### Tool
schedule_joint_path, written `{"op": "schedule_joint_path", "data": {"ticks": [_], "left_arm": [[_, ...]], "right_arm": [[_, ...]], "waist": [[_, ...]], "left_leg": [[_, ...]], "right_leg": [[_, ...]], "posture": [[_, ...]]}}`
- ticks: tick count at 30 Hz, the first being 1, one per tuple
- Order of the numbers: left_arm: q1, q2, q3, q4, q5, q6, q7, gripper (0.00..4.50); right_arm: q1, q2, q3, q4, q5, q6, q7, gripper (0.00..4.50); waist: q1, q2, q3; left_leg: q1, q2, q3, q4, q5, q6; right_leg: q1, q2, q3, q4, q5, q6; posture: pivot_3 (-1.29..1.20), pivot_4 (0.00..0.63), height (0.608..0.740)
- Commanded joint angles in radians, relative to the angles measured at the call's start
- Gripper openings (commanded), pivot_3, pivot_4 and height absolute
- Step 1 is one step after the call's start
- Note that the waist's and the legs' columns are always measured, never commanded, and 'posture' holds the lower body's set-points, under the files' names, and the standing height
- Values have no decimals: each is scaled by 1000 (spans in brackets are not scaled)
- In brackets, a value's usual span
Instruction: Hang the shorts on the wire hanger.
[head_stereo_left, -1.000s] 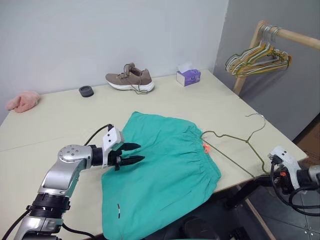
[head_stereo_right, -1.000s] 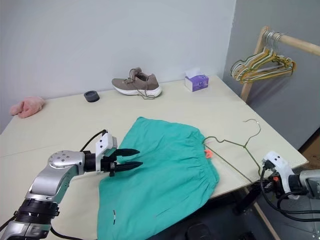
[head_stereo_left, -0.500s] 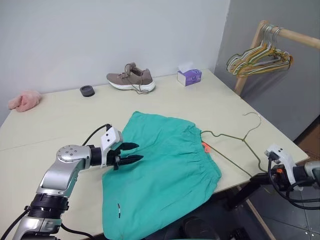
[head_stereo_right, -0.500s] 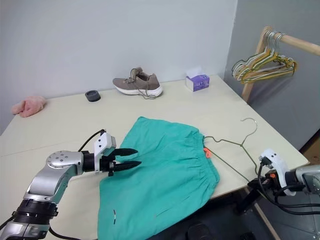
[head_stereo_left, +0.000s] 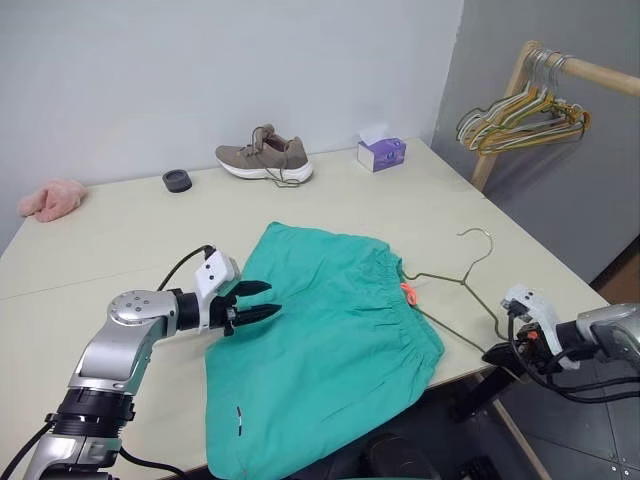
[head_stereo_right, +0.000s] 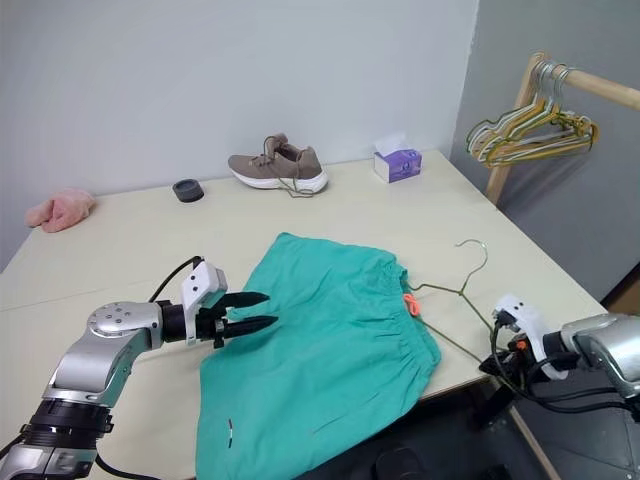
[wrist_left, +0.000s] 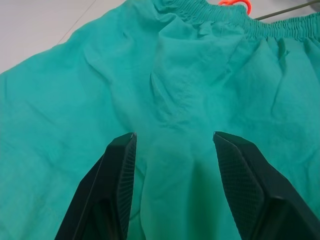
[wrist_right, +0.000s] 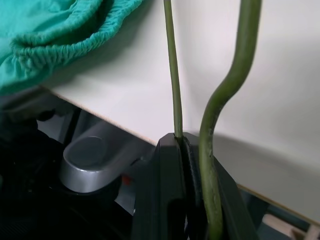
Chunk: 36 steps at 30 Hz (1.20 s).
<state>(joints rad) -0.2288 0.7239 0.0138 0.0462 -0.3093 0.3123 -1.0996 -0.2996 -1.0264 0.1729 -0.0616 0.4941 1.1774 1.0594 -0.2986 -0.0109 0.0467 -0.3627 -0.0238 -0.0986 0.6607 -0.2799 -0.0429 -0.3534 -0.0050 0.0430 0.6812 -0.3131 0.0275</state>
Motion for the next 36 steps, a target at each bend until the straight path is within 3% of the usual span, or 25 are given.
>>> {"op": "schedule_joint_path", "data": {"ticks": [1, 9, 16, 19, 24, 36], "left_arm": [[1, 16, 32, -13, 1, -26, 14, 2581], [8, 4, 49, -14, -4, -30, 55, 2581], [-68, -30, 103, 62, -18, -17, 158, 2581], [-130, -36, 129, 108, -28, -24, 177, 3133], [-201, -19, 121, 119, -11, -75, 138, 4475], [-219, 37, -46, 37, 42, -159, -93, 4475]], "right_arm": [[-77, 50, -23, 37, 20, 84, -41, 0], [-250, 247, -122, 119, 21, 204, -202, 0], [-289, 195, -9, -120, -33, 6, -171, 0], [-279, 158, 81, -215, -121, -145, -170, 0], [-254, 113, 187, -282, -260, -350, -155, 0], [-239, 103, 260, -300, -456, -610, -99, 0]], "waist": [[1, 0, 0], [20, 1, 1], [54, 3, 1], [56, 3, 1], [50, 3, 1], [45, 3, 1]], "left_leg": [[0, 0, 0, 0, 0, 0], [0, 0, 0, 0, 0, 0], [-2, 0, -1, 0, 0, 0], [-3, 0, -2, 0, 0, 0], [-3, 0, -1, 0, 0, 0], [-2, 0, -1, 0, 0, 0]], "right_leg": [[0, 0, 0, 0, 0, 0], [-1, 0, 0, 1, 0, 0], [-2, 0, -1, 1, 0, 0], [-3, 0, -2, 0, 0, 0], [-3, -1, -1, 0, 0, 0], [-3, -1, -1, 0, 0, 0]], "posture": [[-299, 0, 740], [-289, 0, 740], [-299, 0, 740], [-299, 0, 740], [-299, 0, 740], [-316, 0, 740]]}}
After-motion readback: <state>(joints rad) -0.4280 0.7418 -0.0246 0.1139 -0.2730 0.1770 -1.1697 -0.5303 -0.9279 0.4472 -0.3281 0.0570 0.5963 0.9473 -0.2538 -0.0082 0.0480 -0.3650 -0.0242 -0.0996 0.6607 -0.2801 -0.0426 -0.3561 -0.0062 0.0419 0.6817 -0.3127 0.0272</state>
